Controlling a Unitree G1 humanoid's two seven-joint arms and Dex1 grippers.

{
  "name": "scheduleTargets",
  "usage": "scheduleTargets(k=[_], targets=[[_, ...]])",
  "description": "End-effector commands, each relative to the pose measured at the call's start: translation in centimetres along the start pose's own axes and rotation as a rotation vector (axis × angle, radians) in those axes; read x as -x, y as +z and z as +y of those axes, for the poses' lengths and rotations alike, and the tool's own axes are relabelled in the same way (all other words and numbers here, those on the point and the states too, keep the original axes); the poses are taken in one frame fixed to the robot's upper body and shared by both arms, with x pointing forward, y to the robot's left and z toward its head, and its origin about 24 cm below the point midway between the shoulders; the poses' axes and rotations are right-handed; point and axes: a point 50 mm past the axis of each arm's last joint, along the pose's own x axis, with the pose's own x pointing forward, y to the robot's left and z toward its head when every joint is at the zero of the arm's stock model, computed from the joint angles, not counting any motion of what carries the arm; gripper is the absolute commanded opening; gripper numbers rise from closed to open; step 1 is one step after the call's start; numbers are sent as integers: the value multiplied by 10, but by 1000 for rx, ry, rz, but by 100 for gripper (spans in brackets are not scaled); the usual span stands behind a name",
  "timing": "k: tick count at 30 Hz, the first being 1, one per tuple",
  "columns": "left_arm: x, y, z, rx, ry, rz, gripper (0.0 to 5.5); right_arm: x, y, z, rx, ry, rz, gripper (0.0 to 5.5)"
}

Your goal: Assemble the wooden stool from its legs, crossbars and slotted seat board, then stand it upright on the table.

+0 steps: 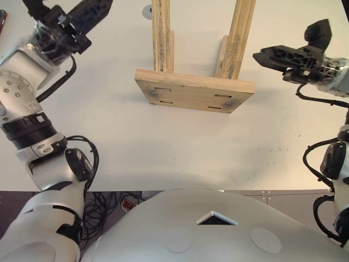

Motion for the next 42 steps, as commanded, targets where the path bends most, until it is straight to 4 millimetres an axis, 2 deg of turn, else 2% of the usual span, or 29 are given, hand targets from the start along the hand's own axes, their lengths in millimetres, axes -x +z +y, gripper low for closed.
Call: scheduleTargets(k=[1,6,9,13,15,18,20,24,28,36,38,42], targets=[[15,-24,4,-243,-15,164,308,17,-9,-1,206,-124,-17,310],[32,-44,6,-449,-105,356,374,20,-40,-1,350,-155,81,383],[43,-55,10,-535,-124,465,394,19,-54,11,378,-112,140,435],[57,-73,10,-576,-172,582,394,18,-62,17,425,-98,193,435],[56,-80,9,-587,-191,589,394,10,-69,17,482,-80,231,435],[47,-85,10,-627,-186,580,394,-5,-79,5,589,-141,281,435],[42,-85,8,-629,-200,563,394,-11,-83,0,624,-165,293,463],[36,-82,5,-622,-225,525,449,-18,-87,-7,681,-207,275,528],[27,-79,5,-651,-235,487,449,-24,-84,-13,728,-238,259,528],[-8,-80,7,-686,-302,408,449,-45,-86,-27,737,-247,222,528],[-11,-83,5,-661,-340,416,453,-47,-88,-29,722,-235,233,494],[-16,-87,0,-588,-398,393,390,-38,-87,-34,693,-262,256,426]])
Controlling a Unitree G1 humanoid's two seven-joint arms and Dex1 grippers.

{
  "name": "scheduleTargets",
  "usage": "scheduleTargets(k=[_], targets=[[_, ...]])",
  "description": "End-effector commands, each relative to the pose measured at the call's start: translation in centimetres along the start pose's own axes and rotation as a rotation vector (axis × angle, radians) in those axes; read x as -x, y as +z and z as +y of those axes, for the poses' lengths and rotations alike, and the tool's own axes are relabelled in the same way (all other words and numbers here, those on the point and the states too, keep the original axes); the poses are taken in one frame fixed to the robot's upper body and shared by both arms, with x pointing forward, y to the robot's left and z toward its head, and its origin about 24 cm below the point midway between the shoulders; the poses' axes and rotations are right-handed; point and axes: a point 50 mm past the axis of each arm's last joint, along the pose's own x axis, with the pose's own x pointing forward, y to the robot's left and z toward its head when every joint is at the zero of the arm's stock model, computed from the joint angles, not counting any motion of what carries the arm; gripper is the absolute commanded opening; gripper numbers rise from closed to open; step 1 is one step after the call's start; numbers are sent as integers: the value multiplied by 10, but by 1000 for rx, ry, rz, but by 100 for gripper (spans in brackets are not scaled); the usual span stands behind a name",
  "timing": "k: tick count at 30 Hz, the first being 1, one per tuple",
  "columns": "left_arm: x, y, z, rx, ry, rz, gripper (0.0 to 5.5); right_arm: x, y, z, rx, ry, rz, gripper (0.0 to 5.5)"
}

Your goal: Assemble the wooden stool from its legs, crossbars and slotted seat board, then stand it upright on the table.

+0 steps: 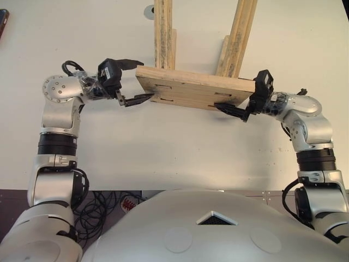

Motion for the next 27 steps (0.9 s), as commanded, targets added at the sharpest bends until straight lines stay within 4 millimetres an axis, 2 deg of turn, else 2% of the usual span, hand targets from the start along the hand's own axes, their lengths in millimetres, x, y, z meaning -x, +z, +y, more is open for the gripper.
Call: scheduleTargets(k=[1,5,8,11,13,16,20,23,27], targets=[[-9,6,1,43,-42,-58,380,5,0,-7,-18,-21,20,413],[-23,10,-5,110,-106,-122,316,13,1,-10,-100,-3,1,347],[-30,14,-12,229,-163,-171,278,6,7,-7,-171,62,-17,306],[-18,47,-15,655,-263,-350,239,5,30,1,-392,196,-20,280],[-9,66,-13,838,-294,-393,231,12,62,6,-574,331,-87,279],[-4,88,4,1073,-184,-518,220,26,109,1,-725,423,-153,268],[-8,118,26,1238,72,-643,199,46,164,-22,-791,418,-335,232],[-12,129,40,1327,238,-652,192,44,184,-29,-807,404,-384,206],[-21,143,57,1418,343,-648,186,39,195,-42,-889,353,-469,179]])
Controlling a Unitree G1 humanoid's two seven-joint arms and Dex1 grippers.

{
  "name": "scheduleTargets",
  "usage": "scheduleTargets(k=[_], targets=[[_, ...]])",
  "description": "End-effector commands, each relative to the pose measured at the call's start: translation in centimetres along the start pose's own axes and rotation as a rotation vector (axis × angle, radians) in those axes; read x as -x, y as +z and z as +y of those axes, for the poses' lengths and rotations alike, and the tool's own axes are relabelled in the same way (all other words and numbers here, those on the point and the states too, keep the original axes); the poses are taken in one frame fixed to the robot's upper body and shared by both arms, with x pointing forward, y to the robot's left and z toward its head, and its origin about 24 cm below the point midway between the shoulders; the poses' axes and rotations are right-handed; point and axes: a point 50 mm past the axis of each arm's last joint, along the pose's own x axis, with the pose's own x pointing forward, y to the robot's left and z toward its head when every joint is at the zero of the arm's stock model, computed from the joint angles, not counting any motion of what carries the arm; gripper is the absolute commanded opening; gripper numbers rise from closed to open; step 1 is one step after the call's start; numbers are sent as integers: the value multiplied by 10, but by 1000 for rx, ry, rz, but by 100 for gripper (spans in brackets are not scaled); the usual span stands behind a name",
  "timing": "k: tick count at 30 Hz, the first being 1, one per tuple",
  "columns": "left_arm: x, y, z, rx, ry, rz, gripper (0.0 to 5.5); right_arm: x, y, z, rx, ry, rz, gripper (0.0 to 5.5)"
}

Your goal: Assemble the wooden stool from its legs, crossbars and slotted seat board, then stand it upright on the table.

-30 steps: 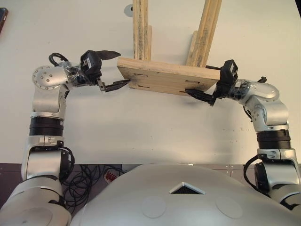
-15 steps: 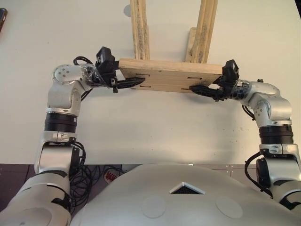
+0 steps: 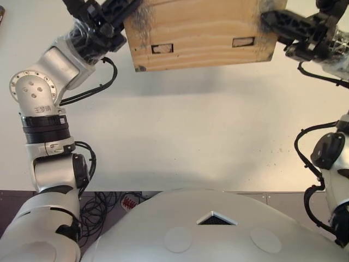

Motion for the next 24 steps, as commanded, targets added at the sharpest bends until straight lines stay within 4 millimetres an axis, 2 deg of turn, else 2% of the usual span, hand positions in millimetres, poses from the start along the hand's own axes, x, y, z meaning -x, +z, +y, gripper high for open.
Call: scheduleTargets(k=[1,3,5,7,10,11,16,19,22,24], targets=[[-37,32,-13,209,320,-169,185,-26,52,34,-140,121,-158,172],[-44,42,-11,228,383,-245,183,-27,63,38,-151,121,-220,161],[-47,53,1,265,490,-319,183,-31,71,38,-169,86,-282,150],[-49,58,16,298,607,-325,183,-37,77,28,-203,-25,-361,146],[-51,67,33,284,707,-379,183,-44,72,6,-273,-190,-409,146],[-52,69,36,285,716,-398,212,-46,69,1,-292,-224,-412,171],[-54,81,36,259,661,-512,275,-46,54,-21,-375,-346,-417,241],[-34,93,33,106,652,-596,321,-31,44,-30,-351,-435,-461,293],[9,101,28,-146,652,-700,321,-1,37,-30,-183,-489,-653,293],[37,95,31,-361,718,-699,321,14,24,-32,-84,-554,-758,293]])
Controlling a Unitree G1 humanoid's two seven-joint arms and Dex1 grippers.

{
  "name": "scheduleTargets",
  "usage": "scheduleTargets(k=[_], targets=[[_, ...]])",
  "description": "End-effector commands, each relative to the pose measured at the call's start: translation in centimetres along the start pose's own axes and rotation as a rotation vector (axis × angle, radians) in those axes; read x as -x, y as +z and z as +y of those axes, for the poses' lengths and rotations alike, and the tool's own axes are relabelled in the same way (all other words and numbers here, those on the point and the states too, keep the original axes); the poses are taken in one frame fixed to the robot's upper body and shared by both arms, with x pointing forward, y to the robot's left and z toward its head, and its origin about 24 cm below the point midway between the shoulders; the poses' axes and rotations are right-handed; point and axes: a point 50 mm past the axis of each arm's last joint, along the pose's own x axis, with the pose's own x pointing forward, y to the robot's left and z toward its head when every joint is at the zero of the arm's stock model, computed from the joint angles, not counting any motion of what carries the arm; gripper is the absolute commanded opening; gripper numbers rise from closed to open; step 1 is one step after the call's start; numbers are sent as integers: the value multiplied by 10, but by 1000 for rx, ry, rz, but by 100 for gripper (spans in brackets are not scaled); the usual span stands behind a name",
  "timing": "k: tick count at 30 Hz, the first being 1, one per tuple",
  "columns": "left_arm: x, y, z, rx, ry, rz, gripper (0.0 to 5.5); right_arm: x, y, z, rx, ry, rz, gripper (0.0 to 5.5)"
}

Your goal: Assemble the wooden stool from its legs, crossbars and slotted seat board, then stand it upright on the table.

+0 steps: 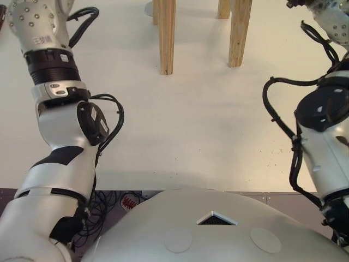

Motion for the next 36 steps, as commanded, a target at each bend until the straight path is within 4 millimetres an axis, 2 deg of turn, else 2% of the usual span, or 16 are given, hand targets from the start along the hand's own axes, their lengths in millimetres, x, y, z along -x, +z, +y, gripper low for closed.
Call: scheduleTargets(k=[1,4,8,13,17,19,21,23,27,31,34,36], targets=[[41,26,41,-358,24,-149,321,35,-1,-28,163,-85,-255,293],[64,16,64,-498,69,-138,274,48,-20,-40,253,-134,-360,244],[77,-7,74,-611,77,-117,226,51,-50,-49,325,-190,-455,187],[93,-39,91,-855,75,-43,152,46,-100,-39,710,-199,-444,106],[94,-46,93,-878,56,-42,77,42,-126,-33,786,-166,-463,24],[93,-55,87,-893,4,-27,62,42,-128,-35,831,-167,-472,5],[93,-60,83,-912,-41,-15,24,40,-123,-38,839,-182,-495,0],[94,-60,86,-911,-32,-19,2,35,-118,-40,849,-194,-509,0],[97,-63,88,-895,4,-64,2,23,-123,-44,890,-261,-450,0],[107,-88,94,-841,48,-79,2,18,-121,-53,1082,-291,-345,0],[116,-99,97,-832,86,-107,2,7,-114,-46,1087,-244,-318,0],[114,-102,102,-813,131,-115,2,-1,-111,-36,1112,-201,-312,0]])
